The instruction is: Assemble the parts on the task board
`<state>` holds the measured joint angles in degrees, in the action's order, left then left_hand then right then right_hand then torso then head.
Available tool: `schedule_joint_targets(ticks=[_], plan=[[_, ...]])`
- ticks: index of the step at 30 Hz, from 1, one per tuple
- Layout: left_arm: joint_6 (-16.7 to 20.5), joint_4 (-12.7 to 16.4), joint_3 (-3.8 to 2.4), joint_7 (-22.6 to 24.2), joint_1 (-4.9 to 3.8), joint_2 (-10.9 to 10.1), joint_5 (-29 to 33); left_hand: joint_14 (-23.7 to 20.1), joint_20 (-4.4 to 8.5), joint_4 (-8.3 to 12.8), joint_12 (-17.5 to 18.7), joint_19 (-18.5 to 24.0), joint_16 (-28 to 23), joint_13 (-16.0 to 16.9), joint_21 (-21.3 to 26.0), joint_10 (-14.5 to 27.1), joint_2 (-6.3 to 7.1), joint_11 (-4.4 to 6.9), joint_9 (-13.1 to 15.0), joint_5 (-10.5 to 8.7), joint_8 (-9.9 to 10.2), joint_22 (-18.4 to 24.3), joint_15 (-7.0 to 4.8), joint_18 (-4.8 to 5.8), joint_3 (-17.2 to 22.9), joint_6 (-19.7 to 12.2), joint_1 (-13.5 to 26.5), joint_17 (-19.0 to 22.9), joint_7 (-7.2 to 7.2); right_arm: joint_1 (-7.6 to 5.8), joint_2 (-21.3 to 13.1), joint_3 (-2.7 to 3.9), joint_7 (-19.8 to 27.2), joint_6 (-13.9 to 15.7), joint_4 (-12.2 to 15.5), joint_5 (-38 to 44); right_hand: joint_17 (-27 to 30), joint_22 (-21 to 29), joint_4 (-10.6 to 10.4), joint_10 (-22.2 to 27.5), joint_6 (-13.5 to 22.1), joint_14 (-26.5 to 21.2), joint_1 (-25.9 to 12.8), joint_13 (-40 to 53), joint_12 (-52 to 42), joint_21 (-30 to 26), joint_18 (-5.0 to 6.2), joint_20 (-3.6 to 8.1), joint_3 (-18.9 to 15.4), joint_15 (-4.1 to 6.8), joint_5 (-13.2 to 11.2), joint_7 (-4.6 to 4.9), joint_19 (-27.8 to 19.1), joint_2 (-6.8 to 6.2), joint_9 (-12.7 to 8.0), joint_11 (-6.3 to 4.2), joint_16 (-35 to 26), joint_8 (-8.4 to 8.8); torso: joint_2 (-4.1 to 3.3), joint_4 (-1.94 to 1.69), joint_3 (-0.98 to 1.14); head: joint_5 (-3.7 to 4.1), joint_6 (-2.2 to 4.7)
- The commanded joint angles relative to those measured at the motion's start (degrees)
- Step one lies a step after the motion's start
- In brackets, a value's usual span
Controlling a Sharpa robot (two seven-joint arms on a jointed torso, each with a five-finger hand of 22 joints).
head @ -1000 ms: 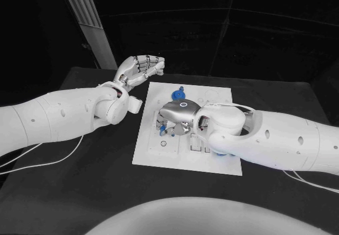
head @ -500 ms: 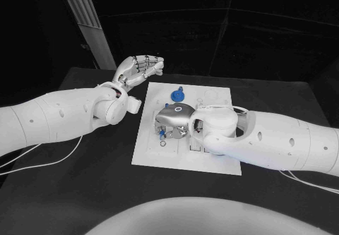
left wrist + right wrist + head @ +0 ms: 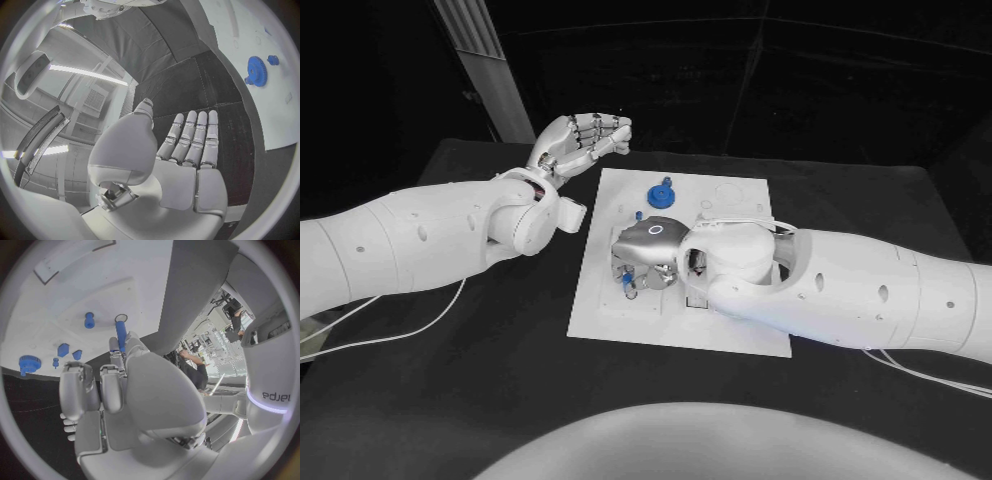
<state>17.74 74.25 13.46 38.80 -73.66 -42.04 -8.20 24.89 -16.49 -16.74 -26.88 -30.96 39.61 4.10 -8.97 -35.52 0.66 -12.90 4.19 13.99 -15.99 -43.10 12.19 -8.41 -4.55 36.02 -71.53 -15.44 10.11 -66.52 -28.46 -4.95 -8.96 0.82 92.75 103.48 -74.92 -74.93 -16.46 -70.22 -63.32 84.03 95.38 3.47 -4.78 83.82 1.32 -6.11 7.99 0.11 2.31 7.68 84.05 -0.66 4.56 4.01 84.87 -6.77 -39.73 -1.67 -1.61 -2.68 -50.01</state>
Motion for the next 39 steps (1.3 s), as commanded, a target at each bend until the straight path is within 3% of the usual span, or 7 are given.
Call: schedule_joint_targets(ticks=[1, 21, 39], plan=[[-0.39, 0.06, -0.03, 7.9, -0.08, -0.12, 0.13, -0.35, 0.0, -0.04, -0.36, -0.34, 0.27, -0.06, 0.19, 0.55, -0.59, 0.01, -0.06, 0.12, -0.13, 0.09, -0.1, 0.46, -0.33, -0.43, -0.02, 0.09, 5.08, 0.08, 0.14, 0.01, 0.53, -1.27, -0.23, 0.63, -2.17, -12.67, 0.07, 0.03, 0.02, 3.77, 0.46, 0.01, 0.25, -0.28, 0.24, 0.2, 0.27, -0.15, 0.36, 0.28, 3.06, -0.05, -0.02, 0.37, 0.1, 0.03, 0.06, -0.03, -0.05, 0.14, 0.01], [-0.45, 0.08, -0.03, 7.85, -0.08, -0.15, 0.13, -0.38, 0.0, -0.04, -0.46, -0.34, 0.36, -0.07, 0.21, 0.61, -0.67, 0.0, -0.07, 0.12, -0.21, 0.12, -0.09, 0.46, -0.37, -0.48, -0.04, 0.2, 5.08, 0.73, 0.58, -0.03, -0.7, -4.91, -0.61, 1.58, -2.25, -12.61, 0.17, 0.05, 0.11, 3.77, 0.58, 0.01, 0.39, -0.47, 0.28, 0.17, 0.31, -0.18, 0.36, 0.27, 2.98, -0.09, -0.06, 0.38, 0.13, 0.12, -0.01, -0.03, 0.02, 0.26, 0.01], [-0.58, -0.01, -0.03, 7.78, -0.07, -0.16, 0.13, -0.4, 0.0, -0.03, -0.51, -0.34, 0.41, -0.07, 0.22, 0.65, -0.7, 0.0, -0.07, 0.12, -0.26, 0.13, -0.09, 0.47, -0.4, -0.51, -0.04, 0.26, 5.09, 0.95, -1.42, -0.02, -2.15, -4.73, 1.38, 2.49, -2.21, -12.59, 0.21, -0.05, 0.03, 3.76, 0.66, 0.03, 0.44, -0.54, 0.3, 0.15, 0.37, -0.19, 0.36, 0.27, 2.95, -0.01, -0.06, 0.36, 0.12, 0.12, 0.0, 0.01, 0.03, 0.53, 0.01]])
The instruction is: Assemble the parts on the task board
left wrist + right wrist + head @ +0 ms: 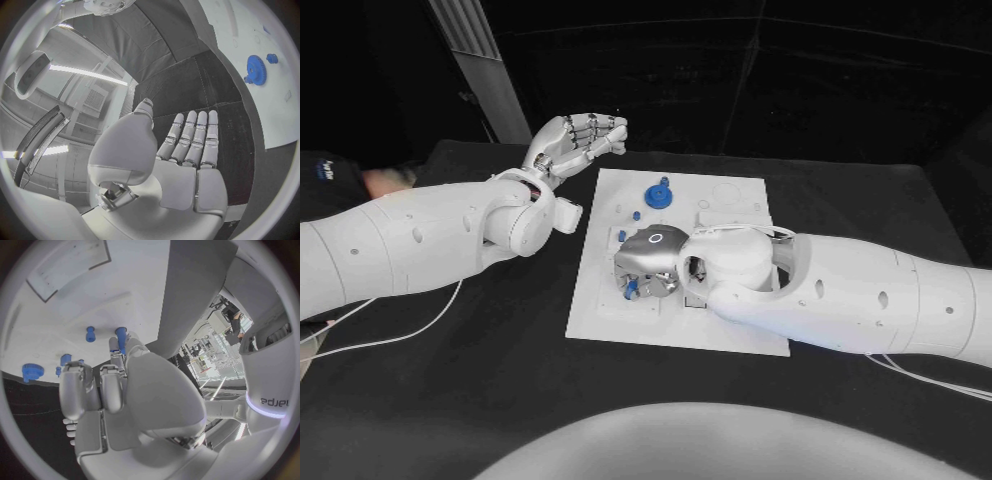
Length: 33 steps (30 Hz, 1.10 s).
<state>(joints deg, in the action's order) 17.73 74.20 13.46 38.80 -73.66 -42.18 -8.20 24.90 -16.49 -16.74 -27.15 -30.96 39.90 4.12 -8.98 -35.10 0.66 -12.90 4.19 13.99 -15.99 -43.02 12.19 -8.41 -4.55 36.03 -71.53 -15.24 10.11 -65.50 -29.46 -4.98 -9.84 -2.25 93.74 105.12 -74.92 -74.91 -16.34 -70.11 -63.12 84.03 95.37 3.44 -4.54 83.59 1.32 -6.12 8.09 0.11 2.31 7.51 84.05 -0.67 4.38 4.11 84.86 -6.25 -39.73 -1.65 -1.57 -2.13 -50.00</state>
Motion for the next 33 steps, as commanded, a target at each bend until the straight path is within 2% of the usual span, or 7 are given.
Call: schedule_joint_targets(ticks=[1, 12, 15, 17, 22, 27, 33], plan=[[-0.6, 0.02, -0.03, 7.77, -0.07, -0.02, 0.12, -0.41, 0.0, -0.03, -0.24, -0.34, 0.12, -0.09, 0.22, 0.23, -0.7, 0.01, -0.07, 0.12, -0.26, 0.05, -0.09, 0.47, -0.4, -0.51, -0.04, 0.05, 5.08, -0.07, -0.6, 0.01, -1.33, -1.66, 0.57, 0.86, -2.21, -12.6, 0.1, -0.15, -0.16, 3.76, 0.66, 0.06, 0.19, -0.31, 0.3, 0.15, 0.27, -0.19, 0.36, 0.44, 2.94, -0.01, 0.13, 0.26, 0.12, -0.4, 0.01, 0.01, -0.02, -0.01, 0.0], [-0.63, 0.0, -0.03, 7.7, -0.07, 0.03, 0.12, -0.41, 0.0, -0.03, -0.24, -0.34, 0.12, -0.09, 0.22, 0.23, -0.7, 0.01, -0.07, 0.12, -0.26, 0.05, -0.09, 0.47, -0.4, -0.51, -0.04, 0.05, 5.08, -0.07, -0.7, 0.02, -1.19, -2.67, 0.2, 0.89, -1.73, -12.47, -0.13, 0.68, 0.78, 3.66, 0.1, -0.03, 0.93, -0.69, 0.38, 0.0, -0.3, -0.41, 0.35, 0.65, 2.77, -0.9, -0.15, 0.58, -0.07, 0.29, 0.02, -0.13, -0.09, 0.12, 0.0], [-0.6, 0.02, -0.03, 7.69, -0.07, -0.02, 0.12, -0.41, 0.0, -0.03, -0.24, -0.34, 0.12, -0.09, 0.22, 0.23, -0.7, 0.01, -0.07, 0.12, -0.26, 0.05, -0.09, 0.47, -0.4, -0.51, -0.04, 0.05, 5.08, -0.07, -0.49, 0.02, -1.22, -2.32, -0.09, 0.89, -1.23, -12.29, -0.38, 3.49, 3.64, 3.56, -1.57, -0.1, 1.3, -1.21, 0.47, -0.31, -1.67, -0.99, 0.4, 1.64, 2.53, -2.63, -0.71, 1.49, -0.26, 1.93, 0.01, -0.08, -0.04, -0.02, 0.0], [-0.58, 0.05, -0.03, 7.7, -0.07, -0.05, 0.12, -0.41, 0.0, -0.03, -0.24, -0.34, 0.12, -0.09, 0.22, 0.23, -0.7, 0.01, -0.07, 0.12, -0.26, 0.05, -0.09, 0.47, -0.4, -0.51, -0.04, 0.05, 5.08, -0.07, -0.42, 0.02, -1.21, -1.6, -0.17, 0.89, -0.81, -12.0, -0.05, 7.13, 6.49, 3.45, -3.59, 0.08, 1.0, -1.99, 0.59, -0.95, -3.03, -2.17, 0.33, 2.77, 2.18, -3.53, -0.74, 2.37, -0.4, 2.72, 0.01, -0.08, -0.07, -0.05, 0.0], [-0.61, 0.11, -0.03, 7.73, -0.07, -0.1, 0.12, -0.41, 0.0, -0.03, -0.24, -0.34, 0.12, -0.09, 0.22, 0.23, -0.7, 0.01, -0.07, 0.12, -0.26, 0.05, -0.09, 0.47, -0.4, -0.51, -0.04, 0.05, 5.08, -0.07, -0.55, 0.01, -0.91, 1.95, 0.1, 0.89, 0.61, -11.39, -0.34, 12.44, 11.79, 3.04, -8.56, 0.22, 0.85, -3.66, 0.99, -1.62, -6.18, -2.51, 0.39, 3.56, 1.39, -6.41, -0.75, 3.32, -0.93, 2.75, 0.01, -0.02, -0.07, -0.11, 0.0], [-0.67, 0.16, -0.03, 7.75, -0.07, -0.14, 0.12, -0.41, 0.0, -0.03, -0.24, -0.34, 0.12, -0.09, 0.22, 0.23, -0.7, 0.01, -0.07, 0.12, -0.26, 0.05, -0.09, 0.47, -0.4, -0.51, -0.04, 0.05, 5.08, -0.05, -1.39, 0.01, -0.4, 7.23, 0.74, 0.84, 2.09, -11.3, -0.6, 13.78, 13.04, 2.66, -12.52, 0.48, 0.16, -3.87, 1.04, -2.28, -8.17, -3.13, 0.43, 4.32, 1.31, -9.45, -0.52, 4.05, -1.5, 2.42, 0.0, -0.01, -0.05, -0.07, 0.0], [-0.74, 0.06, -0.03, 7.75, -0.07, -0.15, 0.12, -0.41, 0.0, -0.03, -0.24, -0.34, 0.12, -0.09, 0.22, 0.23, -0.7, 0.01, -0.07, 0.12, -0.26, 0.05, -0.09, 0.47, -0.4, -0.51, -0.04, 0.05, 5.08, -0.03, -3.48, 0.01, 0.86, 15.58, 1.96, -1.69, 2.86, -11.44, -0.62, 13.28, 12.28, 2.48, -14.07, 0.73, -0.9, -3.46, 0.99, -2.63, -8.88, -3.33, 0.43, 4.69, 1.53, -9.77, -0.24, 4.21, -1.78, 1.84, 0.06, 0.05, 0.01, -0.04, 0.0]])
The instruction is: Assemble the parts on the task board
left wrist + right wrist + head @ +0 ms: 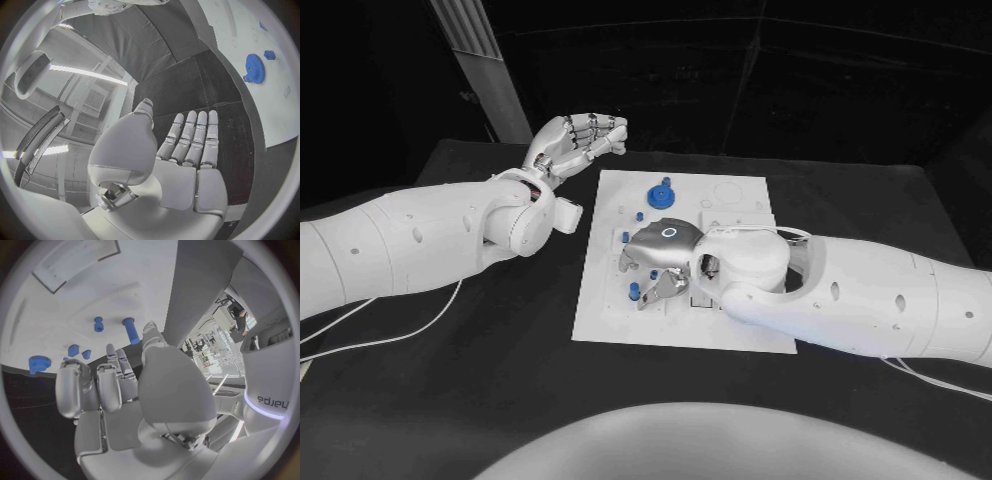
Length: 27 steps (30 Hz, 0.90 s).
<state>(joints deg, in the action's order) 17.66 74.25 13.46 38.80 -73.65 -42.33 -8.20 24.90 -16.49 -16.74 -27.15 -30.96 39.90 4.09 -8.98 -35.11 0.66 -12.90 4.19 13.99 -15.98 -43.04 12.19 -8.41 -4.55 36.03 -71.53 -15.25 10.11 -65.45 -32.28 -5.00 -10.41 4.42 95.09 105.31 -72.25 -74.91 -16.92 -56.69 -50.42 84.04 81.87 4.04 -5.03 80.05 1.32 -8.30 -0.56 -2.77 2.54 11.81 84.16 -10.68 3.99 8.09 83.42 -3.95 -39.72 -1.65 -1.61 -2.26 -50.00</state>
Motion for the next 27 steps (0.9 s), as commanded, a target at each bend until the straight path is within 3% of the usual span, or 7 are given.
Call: schedule_joint_targets(ticks=[1, 6, 12, 19, 24, 25, 27], plan=[[-0.7, -0.03, -0.03, 7.76, -0.08, 0.02, 0.12, -0.41, 0.0, -0.03, -0.24, -0.34, 0.12, -0.06, 0.22, 0.24, -0.7, 0.0, -0.07, 0.12, -0.26, 0.06, -0.08, 0.47, -0.4, -0.51, -0.05, 0.07, 5.08, -0.08, -1.3, 0.03, 1.91, 10.71, 1.0, -3.42, 0.3, -11.47, -0.02, -0.46, -0.87, 2.45, -0.66, 0.19, -0.71, 0.16, 0.98, -0.49, 0.0, -0.42, 0.19, 0.33, 1.47, 0.59, 0.24, 0.2, -0.37, -0.69, 0.05, 0.01, 0.04, 0.21, 0.0], [-0.83, -0.65, -0.03, 7.73, -0.03, 0.42, 0.12, -0.41, 0.0, -0.03, -0.24, -0.34, 0.12, -0.06, 0.22, 0.24, -0.7, 0.0, -0.07, 0.12, -0.26, 0.06, -0.08, 0.47, -0.4, -0.51, -0.05, 0.07, 5.08, -0.73, -6.68, 0.09, 5.82, 20.9, 4.42, -21.24, 0.1, -11.64, 0.36, -2.78, -3.27, 2.54, 0.1, 0.56, -2.72, 0.64, 0.93, -0.33, 2.46, 0.12, 0.17, -0.48, 1.72, 4.47, 0.69, -0.58, -0.22, -1.91, 0.18, 0.04, -0.07, 0.51, 0.0], [-0.9, -1.87, -0.03, 7.67, 0.03, 1.13, 0.13, -0.47, 0.0, -0.03, -0.4, -0.34, 0.29, -0.08, 0.25, 0.36, -0.76, -0.01, -0.07, 0.13, -0.4, 0.11, -0.07, 0.48, -0.5, -0.61, -0.08, 0.26, 5.09, -3.24, -14.29, 0.11, 7.98, 26.47, 7.96, -38.53, 0.46, -11.57, 0.47, -9.36, -5.28, 2.59, 0.34, 2.1, -7.57, 0.42, 1.02, 0.79, 2.77, 1.57, 0.97, -2.02, 1.67, 7.86, 1.19, -2.44, -0.35, -3.14, 0.2, 0.05, -0.13, 1.69, 0.03], [-0.83, -3.31, -0.03, 7.6, 0.06, 2.09, 0.13, -0.49, 0.0, -0.04, -0.45, -0.35, 0.34, -0.08, 0.26, 0.41, -0.75, -0.01, -0.08, 0.12, -0.44, 0.12, -0.07, 0.48, -0.55, -0.67, -0.07, 0.32, 5.1, -4.61, -22.21, 0.08, 2.3, 23.71, 10.9, -43.77, -3.49, -13.32, 0.7, -11.06, -1.9, 3.53, -8.8, 12.28, -21.33, 4.96, -0.09, 2.45, -2.53, 2.22, 6.45, -3.5, 3.72, 11.92, 1.16, -3.83, 1.56, -3.74, 0.4, 0.34, -0.34, 3.19, 0.26], [-0.97, -4.08, -0.03, 7.54, 0.17, 2.84, 0.13, -0.49, 0.0, -0.04, -0.47, -0.35, 0.37, -0.09, 0.26, 0.42, -0.74, -0.02, -0.08, 0.12, -0.45, 0.13, -0.07, 0.48, -0.57, -0.69, -0.06, 0.35, 5.1, -4.87, -26.05, 0.01, -2.62, 19.61, 11.84, -44.77, -0.72, -11.8, 0.3, -0.29, 3.64, 2.36, -14.12, 29.23, -41.25, 0.25, 0.87, 1.36, -8.4, 3.19, 1.89, -2.84, 1.4, 12.35, 1.42, -2.66, 0.52, -5.93, 0.55, 0.5, -0.39, 4.81, 0.27], [-1.03, -4.16, -0.03, 7.54, 0.2, 2.96, 0.13, -0.49, 0.0, -0.04, -0.47, -0.35, 0.37, -0.09, 0.26, 0.42, -0.74, -0.02, -0.08, 0.12, -0.45, 0.13, -0.07, 0.48, -0.57, -0.69, -0.06, 0.35, 5.1, -4.89, -26.64, 0.0, -3.6, 19.01, 11.96, -44.86, -0.68, -11.63, 3.03, 3.39, 5.19, 2.2, -14.49, 40.34, -52.87, -0.35, 1.14, 1.61, -9.65, 2.36, 2.09, -3.37, 1.09, 13.19, 1.95, -2.35, 0.6, -8.23, 0.59, 0.51, -0.43, 5.22, 0.27], [-1.07, -4.29, -0.03, 7.53, 0.26, 3.17, 0.13, -0.5, 0.0, -0.04, -0.49, -0.36, 0.38, -0.09, 0.26, 0.43, -0.73, -0.02, -0.09, 0.12, -0.46, 0.13, -0.07, 0.48, -0.59, -0.71, -0.06, 0.37, 5.1, -4.92, -27.69, -0.02, -6.12, 17.37, 12.06, -44.73, 0.59, -10.47, 0.53, -4.31, 6.76, 1.59, -17.68, 56.09, -65.96, -3.9, 1.91, 1.52, -11.57, 2.23, 1.45, -2.54, -0.61, 12.93, 2.34, -3.03, 0.14, -10.17, 0.55, 0.36, -0.39, 6.22, 0.42]])
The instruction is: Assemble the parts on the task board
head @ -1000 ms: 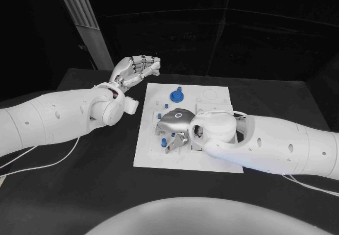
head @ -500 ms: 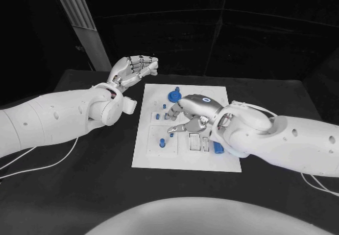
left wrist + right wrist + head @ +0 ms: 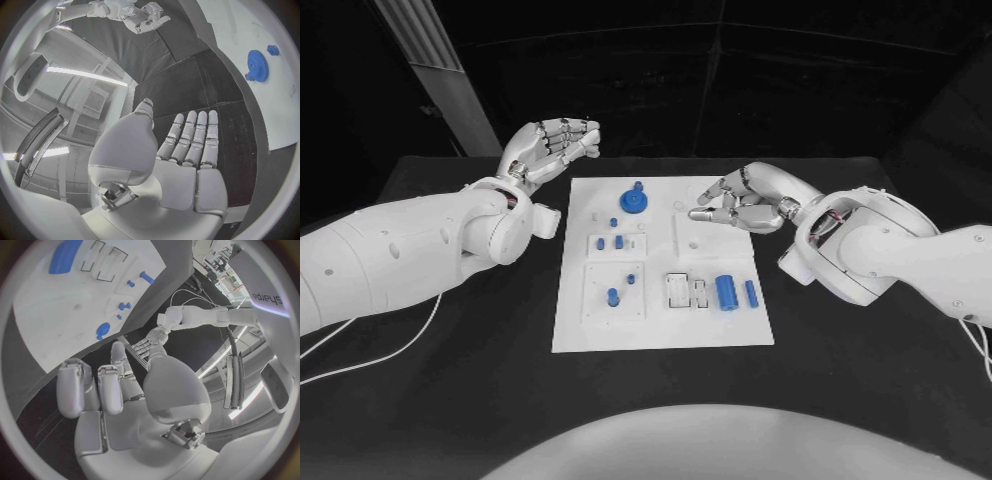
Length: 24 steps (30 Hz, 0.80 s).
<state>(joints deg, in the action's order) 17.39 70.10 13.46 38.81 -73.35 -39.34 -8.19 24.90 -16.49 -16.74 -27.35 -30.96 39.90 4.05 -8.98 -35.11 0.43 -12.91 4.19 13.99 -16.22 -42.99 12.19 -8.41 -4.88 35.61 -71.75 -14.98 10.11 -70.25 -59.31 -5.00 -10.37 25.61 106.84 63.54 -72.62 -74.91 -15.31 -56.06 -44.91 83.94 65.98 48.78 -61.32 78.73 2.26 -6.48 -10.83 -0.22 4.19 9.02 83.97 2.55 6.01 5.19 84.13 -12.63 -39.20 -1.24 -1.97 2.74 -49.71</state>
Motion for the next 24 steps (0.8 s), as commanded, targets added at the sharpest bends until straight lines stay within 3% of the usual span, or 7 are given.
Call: schedule_joint_targets(ticks=[1, 3, 6, 8, 12, 17, 24], plan=[[-0.81, -0.18, -0.03, 7.52, -0.01, 0.25, 0.12, -0.5, 0.0, -0.04, -0.29, -0.36, 0.38, -0.05, 0.26, 0.44, -0.51, -0.02, -0.09, 0.12, -0.23, 0.08, -0.07, 0.48, -0.26, -0.29, 0.16, 0.1, 5.11, -0.13, -0.99, -0.03, -7.34, -4.48, 0.26, -2.58, 1.16, -9.76, -1.49, -8.76, 1.82, 1.47, -3.08, 16.45, -13.53, -4.74, 1.47, -0.26, -1.74, -0.47, -0.67, 0.34, -1.48, -1.3, 0.42, -0.3, -0.66, -1.99, 0.01, -0.05, -0.04, 1.38, 0.13], [-0.84, -0.25, -0.03, 7.52, 0.02, 0.38, 0.12, -0.5, 0.0, -0.04, -0.29, -0.36, 0.38, -0.05, 0.26, 0.44, -0.51, -0.02, -0.09, 0.12, -0.23, 0.08, -0.07, 0.48, -0.26, -0.29, 0.16, 0.1, 5.11, -0.13, -1.4, -0.06, -9.63, -5.63, 0.02, -1.42, -2.68, -9.19, -1.62, -19.56, 3.0, 2.04, -7.06, 30.17, -23.93, -6.53, 1.78, -0.29, 0.89, -0.48, -0.23, 0.21, -2.41, -4.75, 1.45, -0.21, 1.02, -5.87, 0.01, -0.05, -0.06, 2.2, 0.23], [-0.88, -0.3, -0.03, 7.51, 0.06, 0.49, 0.12, -0.51, 0.0, -0.04, -0.31, -0.36, 0.4, -0.06, 0.27, 0.46, -0.5, -0.02, -0.09, 0.12, -0.24, 0.09, -0.07, 0.48, -0.28, -0.33, 0.16, 0.13, 5.11, -0.1, -1.69, -0.53, -12.58, -6.88, -0.33, 0.73, -10.23, -9.03, -1.71, -32.29, 3.42, 3.93, -9.94, 40.1, -28.34, -7.22, 1.88, -0.45, 2.76, -0.59, -1.16, 0.1, -2.69, -7.98, 2.27, -0.32, 3.68, -8.83, -0.05, -0.1, -0.06, 3.11, 0.34], [-0.89, -0.3, -0.03, 7.5, 0.13, 0.49, 0.12, -0.51, 0.0, -0.04, -0.31, -0.35, 0.41, -0.06, 0.27, 0.47, -0.5, -0.02, -0.09, 0.12, -0.24, 0.09, -0.07, 0.48, -0.29, -0.34, 0.16, 0.14, 5.11, -0.08, -1.86, -1.61, -14.67, -6.92, -0.51, 3.46, -16.42, -9.03, -1.87, -33.94, 2.86, 5.75, -11.56, 41.22, -28.68, -7.38, 1.87, -0.64, 3.45, -0.78, -0.69, 0.16, -2.68, -10.14, 3.24, -0.24, 5.61, -12.0, -0.07, 0.02, -0.02, 3.67, 0.34], [-0.99, -0.29, -0.03, 7.5, 0.25, 0.43, 0.12, -0.52, 0.0, -0.04, -0.32, -0.35, 0.42, -0.06, 0.27, 0.48, -0.5, -0.02, -0.1, 0.12, -0.25, 0.09, -0.07, 0.48, -0.29, -0.35, 0.16, 0.15, 5.12, 0.04, -1.81, -2.69, -17.48, -6.78, -0.91, 9.08, -17.38, -10.23, -1.75, -33.94, -0.24, 6.06, -11.39, 41.22, -28.68, -3.93, 1.14, -0.76, 3.29, -0.76, 2.32, -0.25, -0.87, -10.93, 4.69, -0.23, 5.87, -16.36, -0.14, 0.01, -0.03, 4.4, 0.21], [-1.09, -0.22, -0.03, 7.54, 0.48, 0.19, 0.12, -0.56, 0.0, -0.03, -0.36, -0.34, 0.45, -0.07, 0.29, 0.53, -0.5, -0.03, -0.11, 0.13, -0.27, 0.11, -0.06, 0.49, -0.32, -0.42, 0.15, 0.21, 5.13, 0.5, -1.72, -3.27, -20.84, -7.66, -0.83, 16.15, -17.38, -13.03, -1.74, -33.94, -5.05, 6.06, -9.53, 41.22, -28.68, 4.61, -0.69, 0.3, 3.27, 0.42, 9.12, -2.06, 3.18, -11.18, 6.35, -2.1, 5.87, -20.2, -0.08, 0.05, 0.04, 4.65, -0.01], [-1.16, 0.04, -0.03, 7.56, 0.62, -0.26, 0.12, -0.61, 0.0, -0.03, -0.41, -0.32, 0.5, -0.08, 0.32, 0.61, -0.53, -0.05, -0.12, 0.14, -0.31, 0.14, -0.05, 0.5, -0.36, -0.51, 0.12, 0.3, 5.14, 1.23, -1.1, -3.46, -24.01, -10.52, -0.67, 20.54, -17.38, -15.09, -1.69, -33.94, -9.62, 6.06, -7.59, 41.22, -28.68, 11.27, -2.26, 2.4, 4.92, 2.46, 9.76, -3.69, 6.03, -8.61, 7.2, -3.46, 5.87, -19.74, -0.02, 0.04, 0.08, 4.81, -0.07]])
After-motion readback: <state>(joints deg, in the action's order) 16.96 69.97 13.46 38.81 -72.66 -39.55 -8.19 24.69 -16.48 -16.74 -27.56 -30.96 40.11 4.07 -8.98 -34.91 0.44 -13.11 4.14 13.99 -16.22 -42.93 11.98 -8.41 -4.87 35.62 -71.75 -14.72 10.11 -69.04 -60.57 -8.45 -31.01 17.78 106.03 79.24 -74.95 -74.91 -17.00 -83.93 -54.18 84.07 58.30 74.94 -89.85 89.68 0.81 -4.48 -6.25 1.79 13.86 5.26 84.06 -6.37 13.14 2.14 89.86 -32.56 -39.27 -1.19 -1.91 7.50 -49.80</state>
